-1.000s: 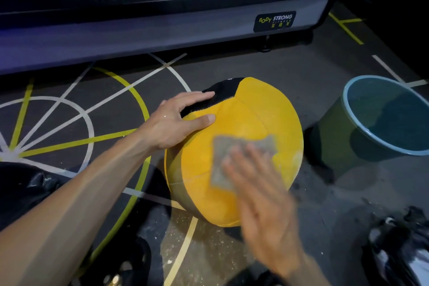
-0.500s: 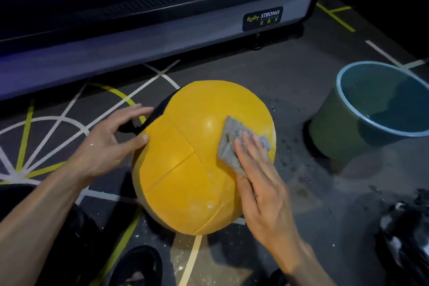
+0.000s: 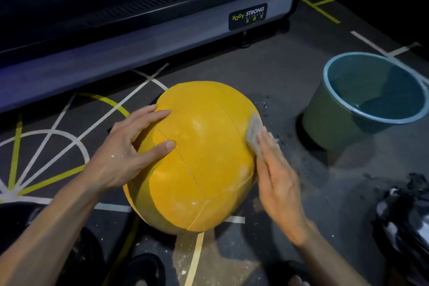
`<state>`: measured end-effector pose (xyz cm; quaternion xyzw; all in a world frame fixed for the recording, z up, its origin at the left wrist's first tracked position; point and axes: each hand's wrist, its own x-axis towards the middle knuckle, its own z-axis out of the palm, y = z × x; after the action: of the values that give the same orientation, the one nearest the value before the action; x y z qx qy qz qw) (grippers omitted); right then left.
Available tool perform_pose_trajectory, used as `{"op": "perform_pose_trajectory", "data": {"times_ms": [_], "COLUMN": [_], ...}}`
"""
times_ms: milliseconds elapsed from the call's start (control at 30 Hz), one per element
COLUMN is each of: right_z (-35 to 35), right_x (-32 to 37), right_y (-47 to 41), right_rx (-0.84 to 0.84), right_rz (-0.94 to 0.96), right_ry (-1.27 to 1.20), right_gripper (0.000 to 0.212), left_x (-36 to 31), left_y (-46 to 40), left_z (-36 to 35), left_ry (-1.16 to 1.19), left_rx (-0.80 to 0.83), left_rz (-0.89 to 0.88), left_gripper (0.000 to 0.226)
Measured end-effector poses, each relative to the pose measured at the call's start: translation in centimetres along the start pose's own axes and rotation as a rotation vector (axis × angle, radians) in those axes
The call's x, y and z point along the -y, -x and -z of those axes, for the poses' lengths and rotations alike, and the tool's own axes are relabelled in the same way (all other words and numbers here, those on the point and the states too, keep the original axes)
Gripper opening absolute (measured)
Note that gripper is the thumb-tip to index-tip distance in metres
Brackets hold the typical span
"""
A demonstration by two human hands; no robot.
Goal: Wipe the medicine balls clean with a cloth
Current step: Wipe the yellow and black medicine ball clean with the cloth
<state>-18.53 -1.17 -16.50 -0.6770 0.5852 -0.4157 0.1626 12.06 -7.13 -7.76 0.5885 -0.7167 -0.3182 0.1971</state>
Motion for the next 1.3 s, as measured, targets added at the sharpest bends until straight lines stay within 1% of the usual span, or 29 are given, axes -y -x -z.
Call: {"op": "perform_pose_trajectory", "data": {"times_ms": [33,67,100,133,167,233,267,300,367,500,533,567,600,633,700,733,767,800,833,900,933,967,1000,1033,1100,1133,1233,1300], "right_z": [-0.3,-0.8,-1.6,-2.3,-2.9,-3.4,-3.3,-3.1,-3.1,-2.1,-2.2,-2.6,-3.2,-3.7,-3.8,-3.3,-2.9,-2.6,-2.5,-2.4,-2.8,-3.5,-4.3,-4.9,-5.4,-5.5,-5.2,-5.3], "right_x": [0.4,1.4,2.8,4.3,5.5,6.8,6.4,5.7,4.3,2.3,2.6,3.5,4.8,6.1,7.7,7.2,6.0,4.8,3.6,2.8,3.3,4.4,5.6,6.9,8.7,9.0,9.0,9.4], "right_y": [-0.1,0.4,1.3,2.5,3.9,5.7,5.4,4.4,2.0,-3.3,-3.8,-3.5,-2.5,-1.0,1.6,1.6,0.8,-0.2,-1.4,-3.5,-3.7,-3.2,-2.2,-0.9,1.4,2.2,2.7,3.0], "right_rx": [-0.014,-0.006,0.013,0.054,0.116,0.23,0.251,0.254,0.207,-0.01,-0.028,-0.028,-0.009,0.041,0.218,0.28,0.293,0.269,0.211,0.083,0.042,0.022,0.024,0.06,0.163,0.191,0.203,0.219], "right_rz": [-0.089,-0.098,-0.046,0.033,0.16,0.487,0.591,0.608,0.503,0.088,0.031,0.023,0.076,0.186,0.451,0.565,0.619,0.569,0.422,0.063,-0.017,-0.004,0.055,0.129,0.252,0.282,0.339,0.394], "right_ry": [-0.042,-0.07,-0.079,-0.105,-0.087,0.067,0.142,0.175,0.145,-0.038,-0.073,-0.097,-0.077,-0.018,0.073,0.117,0.13,0.108,0.059,-0.027,-0.065,-0.107,-0.148,-0.161,-0.06,-0.023,0.035,0.057], "right_gripper": [0.047,0.047,0.046,0.044,0.044,0.051,0.055,0.056,0.054,0.046,0.045,0.045,0.047,0.049,0.051,0.051,0.051,0.05,0.048,0.045,0.044,0.043,0.043,0.043,0.046,0.048,0.052,0.053], "left_x": [0.1,0.2,0.4,0.7,0.9,1.4,1.6,1.7,1.8,1.9,1.9,2.1,2.3,2.7,3.6,4.1,4.6,5.1,5.5,6.2,6.3,6.5,6.8,7.0,7.1,7.1,4.8,2.3], "left_y": [0.1,0.2,0.2,0.2,0.3,0.5,0.6,0.7,0.9,1.2,1.3,1.3,1.4,1.6,2.3,2.8,3.3,3.7,4.0,4.4,4.6,4.8,4.9,5.1,5.6,5.8,5.6,4.4], "left_z": [0.0,0.0,0.1,0.2,0.3,0.3,0.2,0.2,0.3,0.3,0.2,0.3,0.4,0.6,1.0,1.1,1.2,1.3,1.5,1.9,2.2,2.5,2.8,3.3,4.3,4.9,5.9,5.5], "left_ry": [0.009,0.019,0.031,0.042,0.05,0.059,0.062,0.067,0.082,0.101,0.101,0.107,0.113,0.12,0.155,0.173,0.196,0.219,0.241,0.243,0.229,0.219,0.213,0.215,0.217,0.199,0.175,0.1], "left_rx": [-0.002,-0.005,-0.006,-0.004,-0.003,-0.004,-0.005,-0.009,-0.005,0.001,0.001,0.002,0.003,0.004,0.009,0.005,-0.003,-0.006,-0.005,0.004,0.006,0.007,0.011,0.02,0.053,0.059,-0.026,-0.084], "left_rz": [0.005,0.008,0.014,0.021,0.025,0.009,0.004,0.011,0.028,0.023,0.019,0.02,0.022,0.025,0.033,0.035,0.043,0.061,0.078,0.102,0.104,0.096,0.096,0.107,0.128,0.126,0.118,0.053], "left_gripper": [0.075,0.076,0.076,0.076,0.076,0.076,0.075,0.075,0.076,0.079,0.079,0.078,0.078,0.078,0.074,0.068,0.059,0.054,0.055,0.054,0.058,0.066,0.071,0.072,0.075,0.078,0.081,0.08]}}
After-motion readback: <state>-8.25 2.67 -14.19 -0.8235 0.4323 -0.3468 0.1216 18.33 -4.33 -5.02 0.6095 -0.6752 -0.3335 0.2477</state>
